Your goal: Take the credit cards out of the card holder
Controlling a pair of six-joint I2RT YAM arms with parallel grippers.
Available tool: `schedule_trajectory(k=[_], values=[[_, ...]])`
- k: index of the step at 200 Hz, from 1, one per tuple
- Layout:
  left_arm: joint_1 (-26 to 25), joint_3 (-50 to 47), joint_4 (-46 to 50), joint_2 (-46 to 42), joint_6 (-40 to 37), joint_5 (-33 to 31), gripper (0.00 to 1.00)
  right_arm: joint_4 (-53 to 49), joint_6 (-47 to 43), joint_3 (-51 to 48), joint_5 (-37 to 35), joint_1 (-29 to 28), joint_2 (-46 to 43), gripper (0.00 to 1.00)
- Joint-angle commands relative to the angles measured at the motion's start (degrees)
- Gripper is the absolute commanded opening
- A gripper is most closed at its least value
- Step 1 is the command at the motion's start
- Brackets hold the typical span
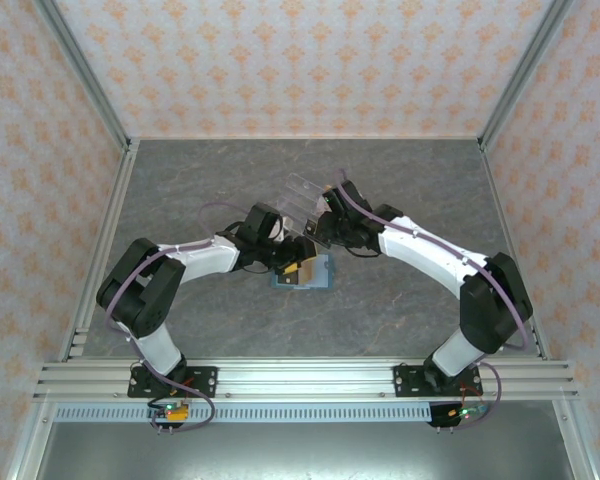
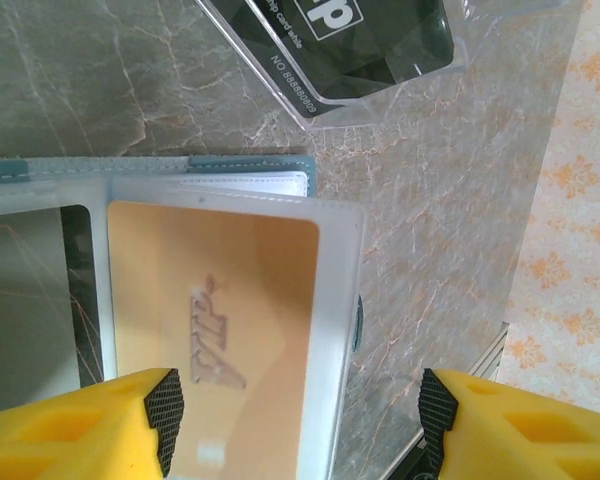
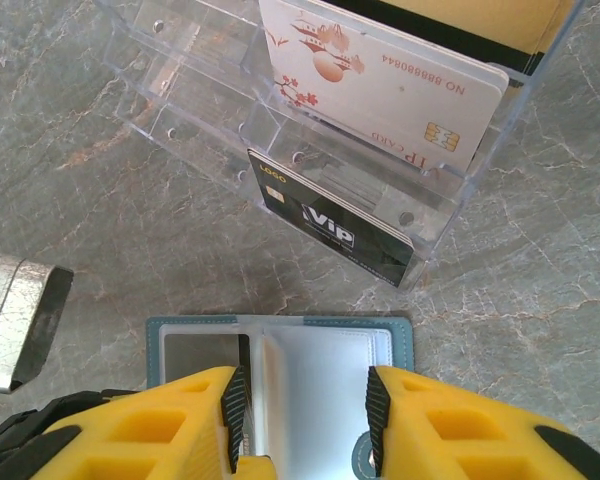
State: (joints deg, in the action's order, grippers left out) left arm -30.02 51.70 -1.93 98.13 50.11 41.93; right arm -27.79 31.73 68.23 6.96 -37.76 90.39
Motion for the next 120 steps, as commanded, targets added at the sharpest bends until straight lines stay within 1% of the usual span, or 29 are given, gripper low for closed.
schedule_trajectory(k=[1,14,28,52,71,102,120], values=[[-0.35,1.23,-0.41,-1.43,0.47,-1.48,0.65,-0.11,0.29,-0.34,-1.88,0.13,-0.73,0.39],[-0.22,1.11,0.12,-1.74,0.29,-1.62,0.64,-0.35,0.10,0.02,-1.11,0.06,-0.01,0.39],[-0.11,1.16,2.33,-2.15,-0.63,-3.26,0.61,-0.12,-0.58,0.28,0.82,0.13,0.80,0.37],[1.26,0.35,6.61,-3.25,-1.76,-7.34,0.53,-0.47,-2.20,1.33,5.53,0.06,3.28,0.32],[2.25,-0.62,7.88,-3.71,-1.77,-9.09,0.47,-1.81,-2.97,2.61,7.41,-0.36,5.91,0.28],[2.45,-1.20,6.57,-2.49,-1.15,-8.08,0.38,-4.95,-4.02,5.11,7.38,-1.34,10.39,0.25],[2.42,-1.17,5.30,-1.65,-0.73,-6.90,0.35,-5.59,-4.13,5.73,7.46,-1.44,12.55,0.25]])
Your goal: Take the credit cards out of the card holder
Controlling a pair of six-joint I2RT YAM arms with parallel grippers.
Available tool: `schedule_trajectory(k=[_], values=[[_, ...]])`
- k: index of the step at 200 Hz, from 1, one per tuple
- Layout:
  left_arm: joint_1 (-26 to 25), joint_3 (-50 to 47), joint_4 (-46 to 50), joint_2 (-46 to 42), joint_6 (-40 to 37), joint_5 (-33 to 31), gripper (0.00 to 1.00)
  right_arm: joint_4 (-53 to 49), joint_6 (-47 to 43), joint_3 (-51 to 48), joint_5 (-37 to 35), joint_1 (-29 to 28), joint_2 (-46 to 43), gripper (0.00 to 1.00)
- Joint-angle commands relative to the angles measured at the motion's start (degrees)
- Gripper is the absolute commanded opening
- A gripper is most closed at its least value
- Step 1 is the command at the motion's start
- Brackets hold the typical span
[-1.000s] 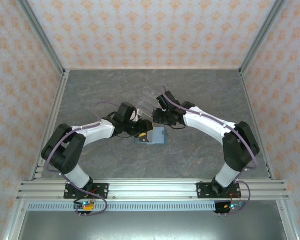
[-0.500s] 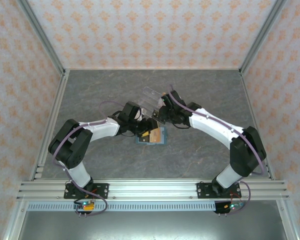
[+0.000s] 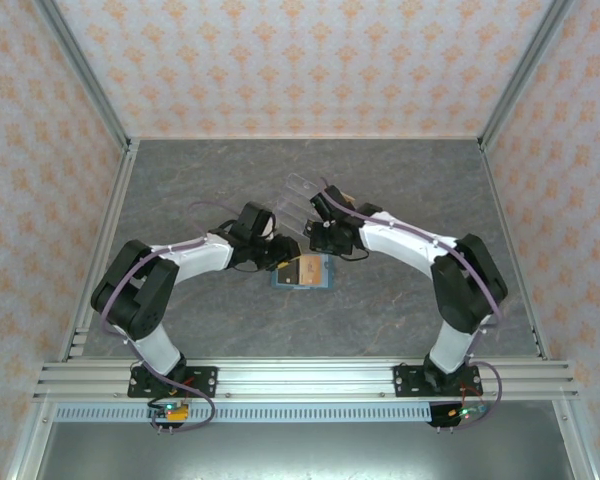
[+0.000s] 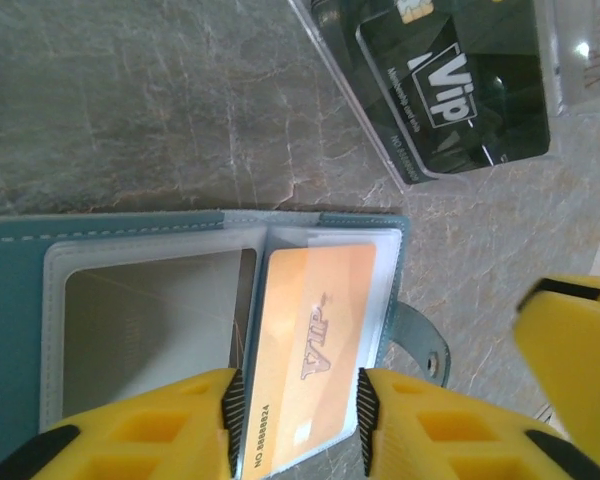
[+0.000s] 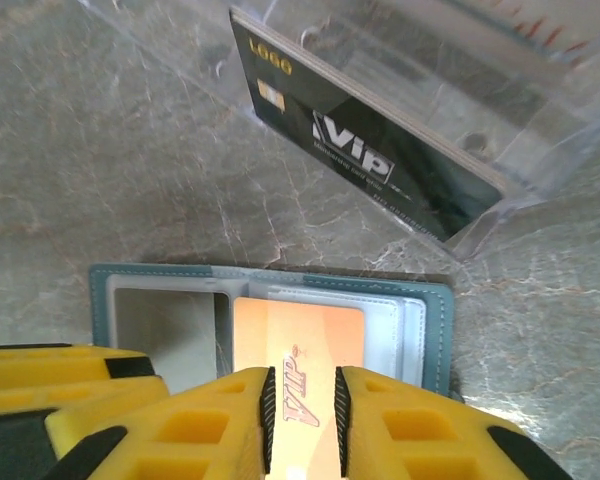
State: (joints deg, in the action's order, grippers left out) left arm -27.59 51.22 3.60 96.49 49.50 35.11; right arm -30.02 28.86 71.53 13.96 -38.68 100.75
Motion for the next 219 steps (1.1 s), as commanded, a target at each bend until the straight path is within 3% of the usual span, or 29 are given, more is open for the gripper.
schedule_trajectory(k=[1,99,219], values=[[0.00,-0.69,-0.29,0.00,-0.11,-0.06,0.35,-3.42,-1.27,2.45,0.46,-0.52,2.27,0.25],[-0.06,-0.16,-2.49,3.70,0.65,2.18,0.34,-5.82,-3.38,4.67,3.00,-0.70,9.74,0.29],[-0.08,-0.76,-6.29,6.19,1.48,4.96,0.30,-6.01,-3.42,4.77,4.58,-0.79,12.55,0.29]])
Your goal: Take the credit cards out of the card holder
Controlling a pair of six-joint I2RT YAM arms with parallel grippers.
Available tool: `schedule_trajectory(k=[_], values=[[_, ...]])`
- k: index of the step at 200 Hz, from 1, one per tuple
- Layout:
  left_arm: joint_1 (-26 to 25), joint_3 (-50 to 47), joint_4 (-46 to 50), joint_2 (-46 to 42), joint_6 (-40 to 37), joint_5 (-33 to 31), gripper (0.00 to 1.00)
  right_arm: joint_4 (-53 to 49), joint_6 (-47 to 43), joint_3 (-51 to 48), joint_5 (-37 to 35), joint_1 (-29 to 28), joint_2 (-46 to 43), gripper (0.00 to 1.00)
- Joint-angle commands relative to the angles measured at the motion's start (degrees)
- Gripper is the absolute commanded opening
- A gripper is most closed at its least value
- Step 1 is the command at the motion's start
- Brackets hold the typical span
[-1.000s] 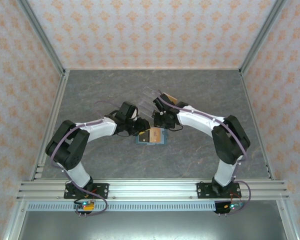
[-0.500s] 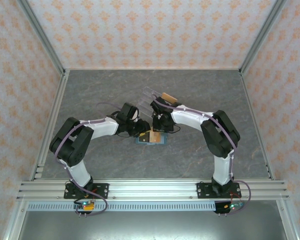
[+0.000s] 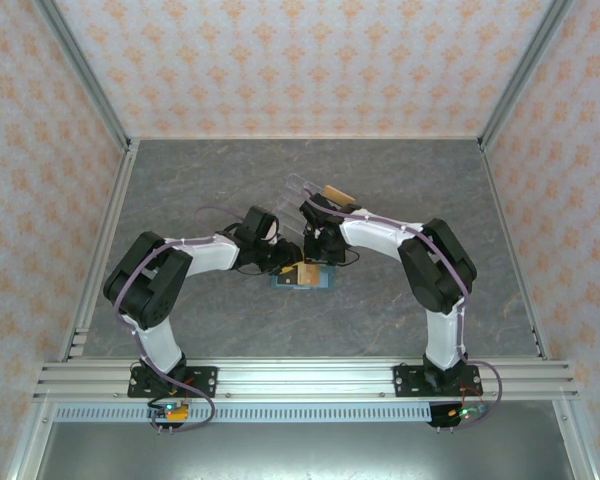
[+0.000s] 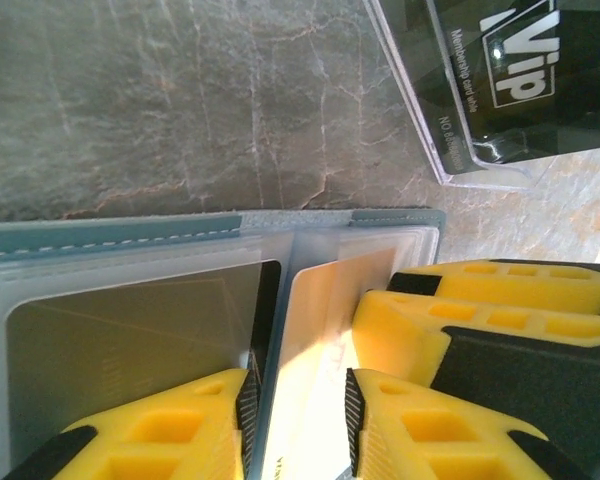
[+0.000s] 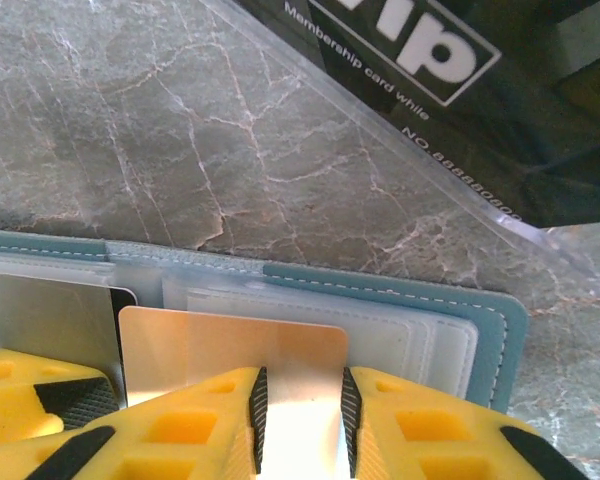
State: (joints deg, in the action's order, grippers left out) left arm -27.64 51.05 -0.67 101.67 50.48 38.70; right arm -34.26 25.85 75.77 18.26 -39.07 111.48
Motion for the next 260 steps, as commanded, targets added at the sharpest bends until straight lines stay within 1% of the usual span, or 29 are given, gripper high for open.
schedule_trajectory(k=[1,44,66,93,114,130,150,159,173,196,216,260], values=[[0.00,-0.59,-2.04,1.00,0.50,1.38,0.30,-1.77,-0.38,0.52,0.28,-0.40,1.86,0.29],[-0.02,-0.33,-2.24,1.65,0.38,2.00,0.29,-1.77,-0.28,0.55,0.28,-0.42,2.11,0.28],[0.02,0.10,-0.10,1.77,-0.59,0.53,0.30,-1.71,-0.23,0.55,0.27,-0.48,2.33,0.28],[-0.04,0.28,0.07,2.35,-0.76,0.78,0.30,-1.44,-0.13,0.50,0.63,-0.47,2.53,0.25],[0.02,0.81,2.38,2.04,-1.78,-0.89,0.30,-1.18,-0.06,0.35,0.56,-0.40,2.57,0.23],[-0.02,0.84,1.58,2.18,-1.66,-0.01,0.28,-1.33,-0.01,0.51,0.67,-0.44,2.73,0.22],[-0.02,0.64,0.11,2.14,-1.15,1.10,0.24,-1.37,0.08,0.54,0.51,-0.39,2.86,0.22],[-0.05,0.64,0.11,1.93,-1.19,1.12,0.20,-1.57,0.06,0.56,0.15,-0.40,2.81,0.22],[0.14,0.90,1.03,1.48,-1.75,0.39,0.15,-1.85,0.08,0.53,-0.56,-0.39,2.83,0.22],[0.21,1.20,3.94,0.46,-3.29,-1.77,0.10,-2.03,0.24,0.46,-1.53,-0.31,2.81,0.22],[0.50,1.05,5.74,-0.79,-4.26,-3.11,0.00,-1.88,0.41,0.07,-2.06,-0.22,2.49,0.22],[2.08,-0.05,9.33,-4.72,-6.72,-4.77,0.00,-0.42,0.94,-1.15,-2.40,0.54,-0.14,0.21]])
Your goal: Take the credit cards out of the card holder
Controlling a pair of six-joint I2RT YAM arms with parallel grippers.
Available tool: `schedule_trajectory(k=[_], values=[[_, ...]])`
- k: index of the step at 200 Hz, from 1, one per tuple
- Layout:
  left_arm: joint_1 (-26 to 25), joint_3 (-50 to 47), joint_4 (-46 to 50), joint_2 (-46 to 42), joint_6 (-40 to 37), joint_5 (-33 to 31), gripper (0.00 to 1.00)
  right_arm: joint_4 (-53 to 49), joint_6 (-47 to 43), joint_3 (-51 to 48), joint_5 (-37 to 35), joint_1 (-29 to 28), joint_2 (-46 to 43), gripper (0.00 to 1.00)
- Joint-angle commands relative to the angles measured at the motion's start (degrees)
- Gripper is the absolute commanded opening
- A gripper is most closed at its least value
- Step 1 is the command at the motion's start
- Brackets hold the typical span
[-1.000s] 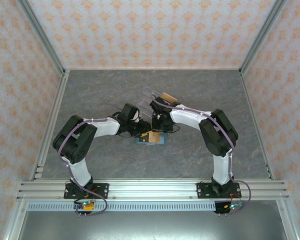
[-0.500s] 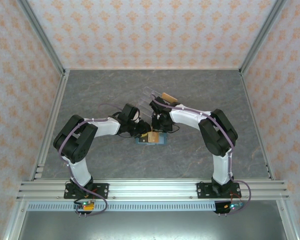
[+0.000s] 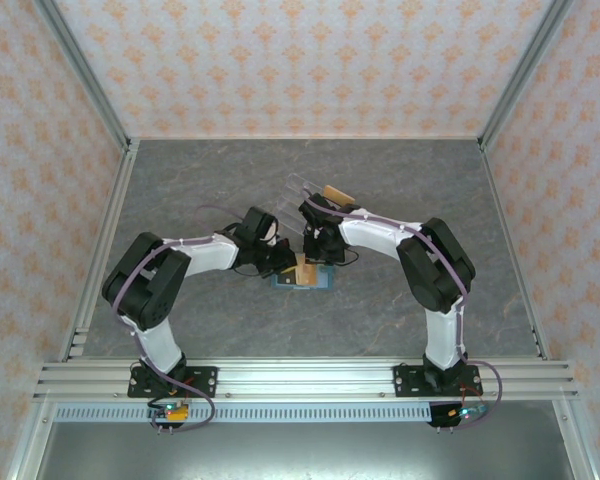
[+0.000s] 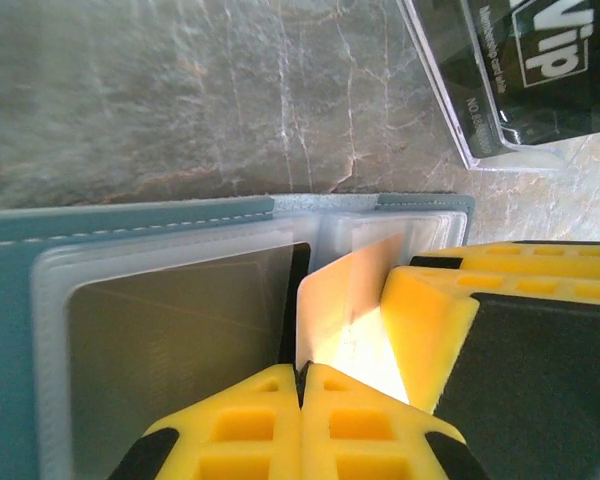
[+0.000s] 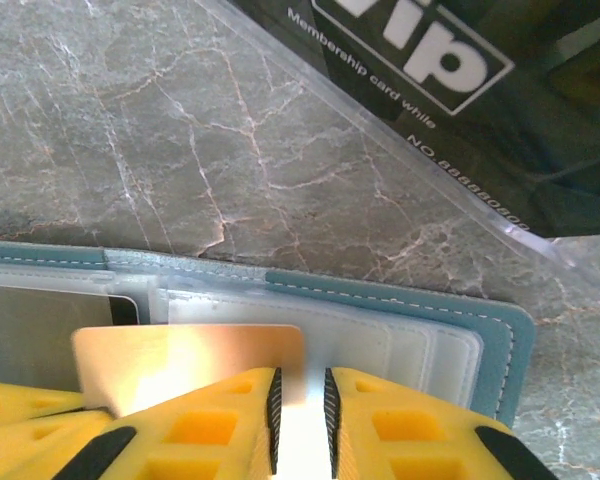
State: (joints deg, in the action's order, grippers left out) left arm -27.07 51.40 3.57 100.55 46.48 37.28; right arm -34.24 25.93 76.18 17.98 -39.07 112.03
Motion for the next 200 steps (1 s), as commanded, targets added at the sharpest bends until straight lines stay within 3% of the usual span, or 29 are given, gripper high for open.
schedule_trajectory(k=[1,39,86,126,160,200], values=[[1.55,-0.46,5.15,-3.70,-2.80,-3.39,0.00,-0.42,0.82,-1.61,-2.09,0.56,-0.81,0.21],[3.32,-1.06,9.10,-8.46,-5.38,-4.55,0.00,4.51,0.09,-3.35,3.13,1.01,-5.43,0.28],[5.52,-1.25,12.68,-14.33,-7.54,-5.43,0.00,14.77,-0.82,-7.27,12.12,2.36,-12.08,0.51],[5.98,-2.32,8.32,-19.85,-4.65,-2.93,0.00,20.53,-0.85,-9.16,19.82,4.04,-13.80,0.67],[6.63,-2.40,6.18,-23.76,-2.24,-2.43,0.00,32.65,5.41,-12.90,30.43,8.28,-14.44,0.70],[7.80,-3.38,0.28,-26.38,2.28,-0.39,0.00,44.98,13.09,-15.09,37.33,10.42,-11.68,0.69]])
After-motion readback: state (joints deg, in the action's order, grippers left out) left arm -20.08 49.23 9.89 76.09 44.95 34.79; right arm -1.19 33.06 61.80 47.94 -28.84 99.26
